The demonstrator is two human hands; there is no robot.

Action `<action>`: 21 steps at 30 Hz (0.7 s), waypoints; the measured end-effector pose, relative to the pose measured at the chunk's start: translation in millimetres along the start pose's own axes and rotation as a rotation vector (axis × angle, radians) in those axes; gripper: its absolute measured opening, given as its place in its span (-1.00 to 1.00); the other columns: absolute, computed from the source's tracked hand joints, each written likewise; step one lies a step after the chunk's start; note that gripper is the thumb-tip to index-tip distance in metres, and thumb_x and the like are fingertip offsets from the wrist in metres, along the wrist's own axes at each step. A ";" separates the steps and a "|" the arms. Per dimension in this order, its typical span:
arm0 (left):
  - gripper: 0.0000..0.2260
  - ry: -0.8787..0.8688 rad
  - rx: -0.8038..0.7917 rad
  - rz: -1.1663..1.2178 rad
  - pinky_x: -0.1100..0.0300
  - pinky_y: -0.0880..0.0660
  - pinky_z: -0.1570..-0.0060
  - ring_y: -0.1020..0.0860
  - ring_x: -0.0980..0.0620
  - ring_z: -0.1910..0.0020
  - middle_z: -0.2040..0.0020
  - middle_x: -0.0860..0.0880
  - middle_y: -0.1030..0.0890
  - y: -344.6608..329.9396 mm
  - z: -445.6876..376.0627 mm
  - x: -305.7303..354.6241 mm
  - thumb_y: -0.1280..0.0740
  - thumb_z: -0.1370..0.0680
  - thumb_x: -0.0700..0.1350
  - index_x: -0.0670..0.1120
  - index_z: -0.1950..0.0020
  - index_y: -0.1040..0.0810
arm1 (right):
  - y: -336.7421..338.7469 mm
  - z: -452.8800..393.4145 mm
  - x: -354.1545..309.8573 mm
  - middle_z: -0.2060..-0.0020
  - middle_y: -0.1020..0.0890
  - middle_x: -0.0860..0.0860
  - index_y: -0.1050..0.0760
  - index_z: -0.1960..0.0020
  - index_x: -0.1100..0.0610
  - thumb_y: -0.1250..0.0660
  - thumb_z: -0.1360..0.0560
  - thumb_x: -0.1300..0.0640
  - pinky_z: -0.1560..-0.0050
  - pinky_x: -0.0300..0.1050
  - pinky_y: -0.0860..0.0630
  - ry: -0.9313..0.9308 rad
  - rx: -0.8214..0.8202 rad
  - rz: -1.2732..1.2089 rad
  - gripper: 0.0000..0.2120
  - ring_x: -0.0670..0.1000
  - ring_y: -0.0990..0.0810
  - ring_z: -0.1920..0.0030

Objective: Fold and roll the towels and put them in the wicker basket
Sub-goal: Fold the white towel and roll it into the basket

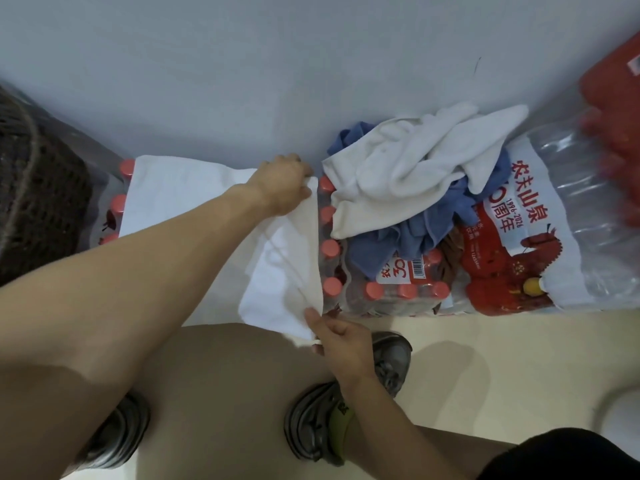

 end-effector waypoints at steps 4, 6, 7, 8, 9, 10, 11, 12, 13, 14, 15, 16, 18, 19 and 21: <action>-0.70 0.009 0.038 0.054 0.00 -0.41 -0.16 -0.45 -0.18 -0.19 -0.22 -0.16 -0.45 9.5 -6.3 0.7 -0.39 -0.51 -0.05 -0.09 -0.22 -0.54 | 5.7 0.1 -7.8 0.39 -0.66 0.01 -0.70 0.30 0.13 -0.56 -0.39 -0.01 0.15 -0.16 -0.58 0.054 -0.020 0.023 -0.78 -0.14 -0.58 0.34; -0.72 0.017 0.012 0.046 0.00 -0.45 -0.15 -0.46 -0.17 -0.16 -0.20 -0.17 -0.43 10.8 -6.8 0.9 -0.41 -0.50 -0.04 -0.10 -0.17 -0.55 | 5.3 0.6 -10.3 0.43 -0.63 -0.05 -0.68 0.33 0.11 -0.57 -0.38 0.05 0.20 -0.23 -0.53 0.058 -0.049 0.036 -0.81 -0.14 -0.56 0.37; -0.72 0.009 0.001 0.030 0.00 -0.45 -0.14 -0.46 -0.17 -0.14 -0.19 -0.17 -0.43 11.8 -6.9 1.3 -0.42 -0.49 -0.04 -0.10 -0.15 -0.55 | 4.1 1.3 -11.2 0.44 -0.62 -0.07 -0.68 0.34 0.09 -0.57 -0.38 0.07 0.22 -0.24 -0.52 0.062 -0.059 0.052 -0.83 -0.14 -0.55 0.38; -0.74 -0.006 -0.008 0.029 0.02 -0.46 -0.07 -0.46 -0.14 -0.09 -0.17 -0.17 -0.45 12.9 -7.2 1.5 -0.43 -0.48 -0.05 -0.10 -0.11 -0.55 | 3.0 1.8 -11.4 0.44 -0.63 -0.07 -0.68 0.33 0.08 -0.57 -0.37 0.09 0.22 -0.24 -0.51 0.066 -0.063 0.062 -0.85 -0.14 -0.55 0.38; -0.78 -0.020 -0.020 0.051 0.07 -0.44 0.03 -0.47 -0.11 -0.01 -0.12 -0.14 -0.48 14.1 -7.3 0.9 -0.44 -0.47 -0.07 -0.09 -0.06 -0.53 | 2.7 2.6 -11.5 0.43 -0.64 -0.06 -0.68 0.31 0.09 -0.58 -0.37 0.11 0.22 -0.23 -0.52 0.067 -0.060 0.061 -0.87 -0.13 -0.57 0.38; -0.80 -0.031 -0.039 0.088 0.11 -0.40 0.11 -0.46 -0.07 0.06 -0.07 -0.10 -0.51 15.0 -7.2 0.0 -0.45 -0.46 -0.09 -0.07 -0.01 -0.51 | 3.0 3.2 -11.5 0.41 -0.66 -0.05 -0.69 0.29 0.10 -0.58 -0.36 0.11 0.22 -0.23 -0.53 0.065 -0.050 0.049 -0.88 -0.12 -0.58 0.37; -0.79 -0.038 -0.062 0.130 0.14 -0.38 0.15 -0.46 -0.05 0.09 -0.03 -0.06 -0.52 15.8 -6.8 -1.2 -0.46 -0.45 -0.09 -0.06 0.01 -0.49 | 3.8 3.9 -11.8 0.40 -0.67 -0.04 -0.69 0.28 0.11 -0.59 -0.36 0.09 0.21 -0.24 -0.54 0.064 -0.038 0.032 -0.88 -0.11 -0.60 0.36; -0.78 -0.043 -0.083 0.171 0.14 -0.40 0.15 -0.48 -0.03 0.10 0.00 -0.02 -0.53 16.6 -6.0 -2.4 -0.48 -0.45 -0.07 -0.06 0.01 -0.49 | 4.3 4.1 -12.1 0.40 -0.66 -0.04 -0.69 0.28 0.10 -0.59 -0.35 0.06 0.21 -0.25 -0.55 0.062 -0.028 0.016 -0.85 -0.10 -0.60 0.35; -0.78 -0.043 -0.097 0.211 0.13 -0.45 0.12 -0.51 -0.03 0.10 0.02 0.00 -0.54 17.6 -5.4 -3.5 -0.48 -0.45 -0.05 -0.07 -0.01 -0.53 | 4.3 4.2 -12.4 0.40 -0.65 -0.04 -0.69 0.29 0.10 -0.59 -0.35 0.03 0.21 -0.24 -0.57 0.057 -0.023 0.000 -0.83 -0.09 -0.60 0.35; -0.79 -0.044 -0.106 0.242 0.13 -0.48 0.09 -0.53 -0.02 0.10 0.04 0.00 -0.57 18.8 -5.0 -4.6 -0.47 -0.46 -0.03 -0.08 -0.02 -0.57 | 3.5 4.4 -12.9 0.41 -0.65 -0.04 -0.69 0.30 0.10 -0.59 -0.35 0.01 0.19 -0.22 -0.59 0.054 -0.023 -0.016 -0.82 -0.08 -0.61 0.35; -0.82 -0.050 -0.109 0.254 0.15 -0.49 0.10 -0.55 -0.02 0.13 0.07 0.00 -0.60 20.0 -5.4 -5.8 -0.46 -0.49 -0.03 -0.08 -0.01 -0.61 | 2.3 4.4 -13.4 0.40 -0.65 -0.03 -0.69 0.29 0.10 -0.59 -0.36 0.00 0.17 -0.18 -0.62 0.051 -0.026 -0.035 -0.81 -0.07 -0.61 0.34; -0.85 -0.062 -0.100 0.257 0.18 -0.46 0.14 -0.55 -0.01 0.16 0.10 -0.02 -0.62 21.9 -6.2 -6.7 -0.44 -0.50 -0.04 -0.09 0.01 -0.64 | 1.2 4.5 -14.1 0.38 -0.66 -0.01 -0.70 0.28 0.12 -0.58 -0.36 0.01 0.14 -0.13 -0.65 0.051 -0.029 -0.046 -0.81 -0.06 -0.62 0.33; -0.89 -0.083 -0.035 0.306 0.27 -0.41 0.24 -0.53 0.01 0.23 0.18 -0.02 -0.62 28.0 -7.8 -8.9 -0.44 -0.51 -0.07 -0.10 0.05 -0.66 | 0.7 5.4 -14.2 0.35 -0.68 0.04 -0.69 0.26 0.17 -0.59 -0.35 0.02 0.11 -0.05 -0.66 0.042 -0.038 -0.027 -0.78 -0.05 -0.62 0.32; -0.91 -0.082 0.016 0.379 0.31 -0.43 0.29 -0.53 0.04 0.26 0.21 0.00 -0.61 31.6 -8.0 -11.0 -0.45 -0.50 -0.09 -0.10 0.07 -0.65 | 0.7 6.2 -12.9 0.33 -0.68 0.07 -0.68 0.25 0.20 -0.60 -0.34 0.03 0.11 -0.03 -0.66 0.024 -0.048 -0.011 -0.76 -0.03 -0.62 0.31; -0.89 -0.070 0.121 0.544 0.42 -0.45 0.29 -0.55 0.09 0.26 0.19 0.00 -0.64 35.4 -6.7 -15.8 -0.47 -0.48 -0.12 -0.14 0.07 -0.65 | 2.6 7.3 -7.5 0.32 -0.69 0.08 -0.62 0.24 0.27 -0.63 -0.30 0.10 0.17 -0.03 -0.67 -0.043 -0.048 -0.026 -0.71 0.00 -0.65 0.31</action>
Point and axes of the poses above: each hand's wrist, its own z-axis away from the middle knuckle, its own y-axis out of the back of the hand, x = y × z, the point moved 6 cm from there along -z, towards the middle knuckle
